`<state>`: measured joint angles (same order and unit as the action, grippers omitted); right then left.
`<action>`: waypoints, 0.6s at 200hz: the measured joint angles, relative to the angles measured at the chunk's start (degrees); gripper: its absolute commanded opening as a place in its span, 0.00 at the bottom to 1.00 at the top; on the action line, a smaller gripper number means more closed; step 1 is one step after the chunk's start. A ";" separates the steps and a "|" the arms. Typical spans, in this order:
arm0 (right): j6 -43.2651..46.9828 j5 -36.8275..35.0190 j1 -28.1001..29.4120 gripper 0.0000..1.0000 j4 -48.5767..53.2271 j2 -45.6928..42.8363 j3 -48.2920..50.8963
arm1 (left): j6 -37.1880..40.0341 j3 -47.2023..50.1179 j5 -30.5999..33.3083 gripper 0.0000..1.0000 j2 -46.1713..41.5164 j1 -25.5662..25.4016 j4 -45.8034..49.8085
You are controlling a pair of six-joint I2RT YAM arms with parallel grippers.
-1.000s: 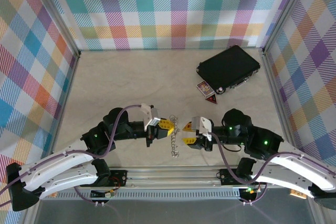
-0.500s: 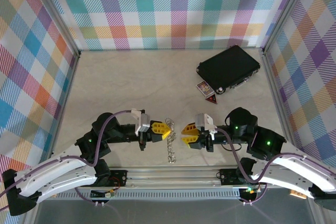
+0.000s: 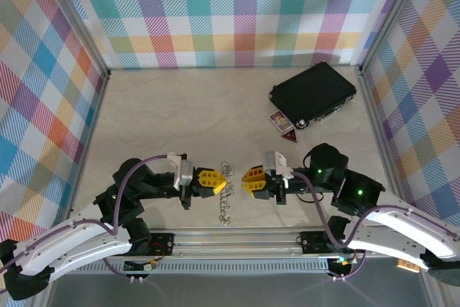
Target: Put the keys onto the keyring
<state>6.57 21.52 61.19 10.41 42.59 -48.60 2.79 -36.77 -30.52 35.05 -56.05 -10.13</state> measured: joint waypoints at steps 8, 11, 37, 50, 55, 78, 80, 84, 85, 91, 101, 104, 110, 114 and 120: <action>-0.02 -0.02 0.00 0.20 -0.35 0.92 -0.17 | 0.09 0.00 0.24 0.00 -0.13 0.00 0.48; -0.04 -0.04 -0.02 0.20 -0.44 1.27 -0.28 | 0.11 0.00 0.37 0.00 -0.17 0.00 0.66; -1.27 0.02 0.00 0.19 -1.75 3.30 -0.61 | 0.74 0.00 1.46 0.00 -0.42 0.00 2.58; -1.70 0.04 0.00 0.17 -2.32 3.37 -0.61 | 1.07 0.00 1.88 0.00 -0.39 0.00 2.95; -1.75 0.07 0.00 0.16 -2.73 3.34 -0.61 | 1.14 0.00 1.97 0.00 -0.37 0.00 3.02; -2.19 0.24 0.00 0.15 -4.24 3.34 -0.61 | 1.31 0.00 2.16 0.00 0.04 0.00 3.06; -2.25 0.26 0.00 0.15 -4.28 3.34 -0.61 | 1.31 0.00 2.19 0.00 0.09 0.00 3.06; -2.34 0.26 0.00 0.15 -4.37 3.37 -0.61 | 1.31 0.00 2.21 0.00 0.22 0.00 3.08; -2.34 0.28 0.00 0.15 -4.39 3.39 -0.61 | 1.31 0.00 2.21 0.00 0.26 0.00 3.10; -2.56 0.31 0.00 0.15 -4.48 3.41 -0.61 | 1.31 0.00 2.27 0.00 0.42 0.00 3.17; -2.75 0.55 0.00 0.15 -4.48 3.56 -0.61 | 1.31 0.00 2.34 0.00 0.72 0.00 3.23; -2.78 0.63 0.00 0.15 -4.52 3.63 -0.61 | 1.31 0.00 2.34 0.00 0.79 0.00 3.32; -2.82 0.72 0.00 0.15 -4.61 3.78 -0.61 | 1.31 0.00 2.34 0.00 0.87 0.00 3.45; -2.89 0.81 0.00 0.14 -4.70 3.96 -0.61 | 1.31 0.00 2.36 0.00 0.94 0.00 3.56; -2.93 0.98 0.00 0.14 -4.79 4.15 -0.61 | 1.31 0.00 2.34 0.00 1.01 0.00 3.72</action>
<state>3.64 22.50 61.19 5.63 46.74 -49.21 4.10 -36.77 -28.18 36.05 -56.05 -6.42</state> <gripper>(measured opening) 0.148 0.049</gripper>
